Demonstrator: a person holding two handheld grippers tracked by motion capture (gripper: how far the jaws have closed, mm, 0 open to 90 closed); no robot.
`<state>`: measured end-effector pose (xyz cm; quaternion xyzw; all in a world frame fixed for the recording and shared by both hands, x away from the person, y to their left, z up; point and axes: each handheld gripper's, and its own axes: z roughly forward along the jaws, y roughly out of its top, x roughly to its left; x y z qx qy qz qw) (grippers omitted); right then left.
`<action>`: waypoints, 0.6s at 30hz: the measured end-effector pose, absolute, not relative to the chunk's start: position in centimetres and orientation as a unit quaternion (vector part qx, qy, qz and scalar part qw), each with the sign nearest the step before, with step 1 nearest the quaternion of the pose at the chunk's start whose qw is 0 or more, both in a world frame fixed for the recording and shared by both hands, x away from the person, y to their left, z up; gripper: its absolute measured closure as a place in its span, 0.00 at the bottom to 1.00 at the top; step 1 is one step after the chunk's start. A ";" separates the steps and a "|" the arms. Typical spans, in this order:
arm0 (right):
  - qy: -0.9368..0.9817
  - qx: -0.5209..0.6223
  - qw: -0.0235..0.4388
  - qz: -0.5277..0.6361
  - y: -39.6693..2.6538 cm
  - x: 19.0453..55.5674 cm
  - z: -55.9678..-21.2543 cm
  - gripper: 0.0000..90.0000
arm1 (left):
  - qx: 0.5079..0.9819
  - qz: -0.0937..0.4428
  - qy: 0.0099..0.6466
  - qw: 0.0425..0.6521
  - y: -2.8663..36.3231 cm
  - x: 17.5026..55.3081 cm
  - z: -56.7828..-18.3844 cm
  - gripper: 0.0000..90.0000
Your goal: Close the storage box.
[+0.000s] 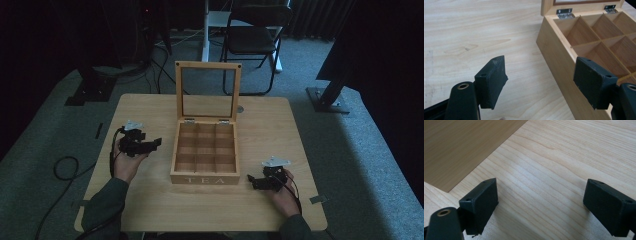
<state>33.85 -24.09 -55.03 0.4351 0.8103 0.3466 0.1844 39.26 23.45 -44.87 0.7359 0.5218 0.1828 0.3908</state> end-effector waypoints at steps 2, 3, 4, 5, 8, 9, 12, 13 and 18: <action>0.810 0.436 0.185 0.346 -24.1 33.8 -55.0 0.13 | 0.737 0.183 0.518 0.394 23.3 39.5 -44.5 0.30; 0.810 0.436 0.184 0.346 -24.1 33.8 -55.0 0.13 | 0.738 0.185 0.515 0.396 23.2 39.6 -44.4 0.30; 0.810 0.436 0.184 0.346 -24.1 33.8 -55.0 0.13 | 0.738 0.186 0.513 0.397 23.0 39.7 -44.2 0.30; 0.810 0.436 0.184 0.346 -24.1 33.8 -55.0 0.13 | 0.739 0.187 0.510 0.399 22.9 39.8 -44.0 0.30; 0.810 0.436 0.184 0.346 -24.1 33.8 -55.0 0.13 | 0.741 0.194 0.501 0.402 22.5 40.2 -43.5 0.30; 0.810 0.437 0.184 0.346 -24.1 33.8 -55.0 0.13 | 0.742 0.196 0.498 0.404 22.4 40.4 -43.3 0.30; 0.810 0.436 0.184 0.346 -24.1 33.8 -55.0 0.13 | 0.745 0.204 0.488 0.406 22.1 40.9 -42.7 0.30; 0.810 0.436 0.184 0.346 -24.1 33.8 -55.0 0.13 | 0.746 0.206 0.486 0.406 22.0 41.0 -42.5 0.30; 0.809 0.437 0.185 0.346 -24.1 33.8 -55.0 0.13 | 0.758 0.215 0.471 0.397 21.9 42.0 -42.1 0.30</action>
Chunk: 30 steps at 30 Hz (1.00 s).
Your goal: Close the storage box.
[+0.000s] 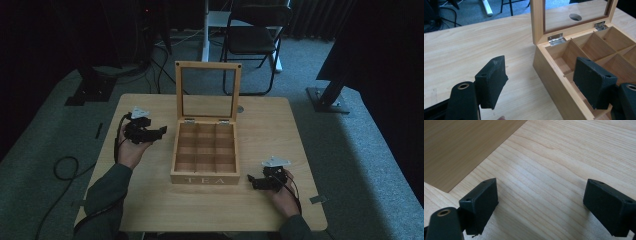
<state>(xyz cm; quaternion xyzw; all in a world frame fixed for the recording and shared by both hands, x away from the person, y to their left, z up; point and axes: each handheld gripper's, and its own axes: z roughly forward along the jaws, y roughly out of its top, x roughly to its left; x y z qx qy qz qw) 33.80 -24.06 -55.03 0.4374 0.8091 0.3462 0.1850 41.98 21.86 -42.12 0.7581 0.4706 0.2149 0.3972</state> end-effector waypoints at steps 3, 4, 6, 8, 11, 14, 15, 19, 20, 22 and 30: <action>0.809 0.438 0.185 0.346 -24.0 33.8 -55.0 0.13 | 0.760 0.219 0.467 0.396 22.0 42.4 -41.9 0.30; 0.809 0.438 0.185 0.346 -24.0 33.8 -55.0 0.13 | 0.759 0.219 0.467 0.396 22.1 42.6 -41.7 0.30; 0.809 0.439 0.185 0.346 -24.0 33.8 -55.0 0.13 | 0.757 0.221 0.467 0.399 22.2 42.9 -41.4 0.30; 0.808 0.439 0.185 0.346 -24.0 33.8 -55.0 0.13 | 0.758 0.223 0.466 0.399 22.3 43.1 -41.3 0.30; 0.808 0.440 0.186 0.345 -24.0 33.8 -55.0 0.13 | 0.757 0.232 0.462 0.399 22.6 44.1 -40.6 0.30; 0.808 0.440 0.186 0.345 -24.0 33.8 -55.0 0.13 | 0.757 0.230 0.460 0.403 22.8 44.8 -40.3 0.30; 0.808 0.440 0.186 0.345 -24.0 33.8 -55.0 0.13 | 0.757 0.224 0.461 0.405 23.0 45.1 -40.2 0.30; 0.808 0.440 0.186 0.346 -24.0 33.8 -55.0 0.13 | 0.752 0.218 0.468 0.409 23.4 46.0 -40.2 0.30; 0.808 0.440 0.186 0.346 -24.0 33.8 -55.0 0.13 | 0.752 0.217 0.470 0.408 23.5 46.2 -40.2 0.30; 0.807 0.441 0.186 0.345 -24.0 33.8 -55.0 0.13 | 0.753 0.217 0.471 0.405 23.6 46.5 -40.1 0.30; 0.807 0.442 0.186 0.345 -24.0 33.7 -55.0 0.13 | 0.752 0.222 0.472 0.404 24.2 47.8 -39.9 0.29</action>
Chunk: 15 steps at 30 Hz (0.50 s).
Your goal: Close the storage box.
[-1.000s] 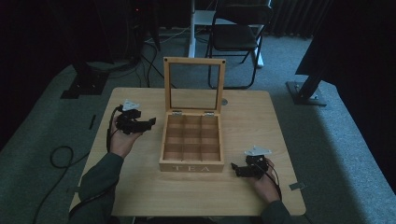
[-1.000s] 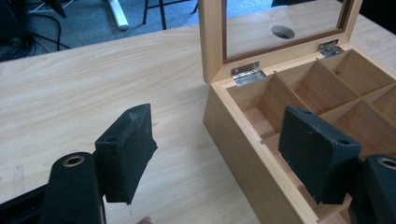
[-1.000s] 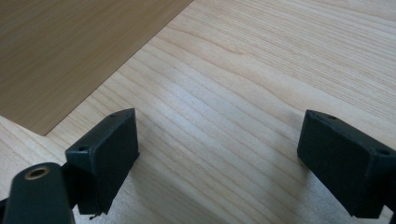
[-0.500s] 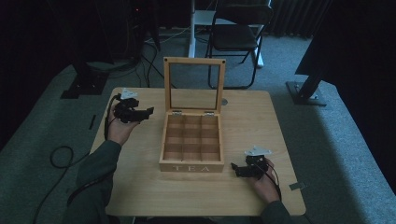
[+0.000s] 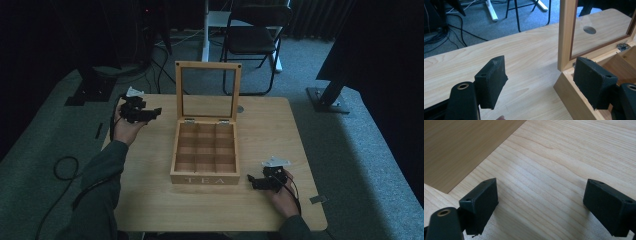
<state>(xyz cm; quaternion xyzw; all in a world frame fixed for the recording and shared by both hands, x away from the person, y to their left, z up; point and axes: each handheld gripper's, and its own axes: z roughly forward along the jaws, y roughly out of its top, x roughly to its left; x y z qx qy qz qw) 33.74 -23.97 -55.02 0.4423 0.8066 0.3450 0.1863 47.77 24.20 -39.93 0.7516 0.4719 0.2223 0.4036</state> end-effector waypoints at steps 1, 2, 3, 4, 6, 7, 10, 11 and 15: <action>0.806 0.443 0.187 0.345 -24.0 33.7 -55.0 0.13 | 0.751 0.220 0.472 0.405 24.2 47.9 -39.9 0.29; 0.806 0.443 0.187 0.345 -24.0 33.7 -55.0 0.13 | 0.751 0.218 0.471 0.409 24.2 48.0 -39.9 0.29; 0.806 0.443 0.187 0.345 -24.0 33.7 -55.0 0.13 | 0.750 0.216 0.470 0.412 24.1 48.2 -39.8 0.29; 0.806 0.444 0.187 0.345 -23.9 33.7 -55.0 0.13 | 0.751 0.217 0.468 0.413 24.0 48.3 -39.8 0.29; 0.806 0.444 0.187 0.345 -23.9 33.7 -55.0 0.13 | 0.752 0.219 0.465 0.412 23.7 48.5 -39.7 0.28; 0.806 0.444 0.187 0.345 -23.9 33.7 -55.0 0.13 | 0.752 0.219 0.465 0.412 23.7 48.5 -39.7 0.27; 0.805 0.445 0.187 0.344 -23.9 33.7 -55.0 0.13 | 0.757 0.218 0.460 0.410 23.0 49.1 -39.8 0.25; 0.805 0.445 0.188 0.344 -23.9 33.7 -55.0 0.13 | 0.757 0.217 0.459 0.411 22.8 49.3 -39.8 0.25; 0.805 0.446 0.188 0.344 -23.9 33.7 -55.0 0.13 | 0.762 0.214 0.454 0.410 21.9 50.0 -39.9 0.24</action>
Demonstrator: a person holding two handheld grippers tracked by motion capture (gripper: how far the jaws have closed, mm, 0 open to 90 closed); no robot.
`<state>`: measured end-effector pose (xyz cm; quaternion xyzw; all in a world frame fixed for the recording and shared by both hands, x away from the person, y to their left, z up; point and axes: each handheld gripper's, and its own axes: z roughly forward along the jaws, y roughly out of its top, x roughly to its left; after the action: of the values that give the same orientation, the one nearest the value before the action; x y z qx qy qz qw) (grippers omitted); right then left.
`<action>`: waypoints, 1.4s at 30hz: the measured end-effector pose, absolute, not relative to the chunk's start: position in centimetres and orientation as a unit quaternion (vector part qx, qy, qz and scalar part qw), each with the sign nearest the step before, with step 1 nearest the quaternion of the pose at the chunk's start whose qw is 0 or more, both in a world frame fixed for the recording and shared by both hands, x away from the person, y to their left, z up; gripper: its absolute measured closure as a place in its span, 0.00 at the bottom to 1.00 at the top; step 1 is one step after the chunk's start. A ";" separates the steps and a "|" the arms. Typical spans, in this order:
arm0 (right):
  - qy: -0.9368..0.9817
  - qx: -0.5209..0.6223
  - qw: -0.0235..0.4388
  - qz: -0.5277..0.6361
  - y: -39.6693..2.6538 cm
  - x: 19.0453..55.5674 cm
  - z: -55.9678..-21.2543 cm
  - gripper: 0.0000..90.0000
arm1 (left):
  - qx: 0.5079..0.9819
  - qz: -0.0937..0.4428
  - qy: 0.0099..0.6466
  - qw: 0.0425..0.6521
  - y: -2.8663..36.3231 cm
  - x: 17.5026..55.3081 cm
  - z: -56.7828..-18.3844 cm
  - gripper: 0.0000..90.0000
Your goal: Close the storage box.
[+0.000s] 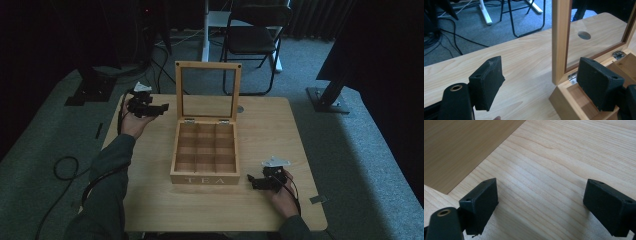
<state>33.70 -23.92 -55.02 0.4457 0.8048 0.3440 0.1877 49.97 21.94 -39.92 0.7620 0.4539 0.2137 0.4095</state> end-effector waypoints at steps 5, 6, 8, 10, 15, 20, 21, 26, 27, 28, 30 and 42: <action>0.805 0.445 0.188 0.344 -23.9 33.7 -55.0 0.13 | 0.770 0.210 0.439 0.412 20.8 50.9 -40.0 0.23; 0.805 0.446 0.188 0.344 -23.9 33.7 -55.0 0.13 | 0.771 0.209 0.439 0.412 20.7 51.1 -40.0 0.23; 0.805 0.446 0.188 0.344 -23.9 33.7 -55.0 0.13 | 0.771 0.207 0.440 0.412 20.5 51.3 -40.1 0.23; 0.805 0.446 0.188 0.344 -23.9 33.7 -55.0 0.13 | 0.772 0.202 0.439 0.414 20.2 51.7 -40.2 0.23; 0.805 0.446 0.188 0.344 -23.9 33.7 -55.0 0.13 | 0.777 0.191 0.434 0.414 19.1 52.7 -40.5 0.23; 0.805 0.446 0.188 0.344 -23.9 33.7 -55.0 0.13 | 0.779 0.190 0.427 0.418 17.7 53.6 -40.1 0.24; 0.805 0.446 0.188 0.344 -23.9 33.7 -55.0 0.13 | 0.779 0.190 0.425 0.419 17.5 53.7 -40.0 0.24; 0.804 0.446 0.188 0.344 -23.9 33.7 -55.0 0.13 | 0.781 0.177 0.422 0.426 16.3 54.6 -39.7 0.28; 0.804 0.446 0.188 0.344 -23.9 33.7 -55.0 0.13 | 0.779 0.175 0.425 0.427 16.2 54.8 -39.7 0.29; 0.804 0.446 0.188 0.344 -23.9 33.7 -55.0 0.13 | 0.779 0.175 0.425 0.427 16.2 54.8 -39.7 0.29; 0.805 0.446 0.189 0.344 -23.9 33.7 -55.0 0.13 | 0.772 0.167 0.435 0.432 16.1 55.3 -39.6 0.33; 0.804 0.446 0.188 0.345 -23.9 33.6 -55.0 0.13 | 0.743 0.145 0.461 0.463 16.2 55.9 -38.9 0.48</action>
<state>33.63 -23.88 -55.02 0.4459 0.8044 0.3448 0.1877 55.92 16.22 -38.90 0.7427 0.4613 0.1445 0.4634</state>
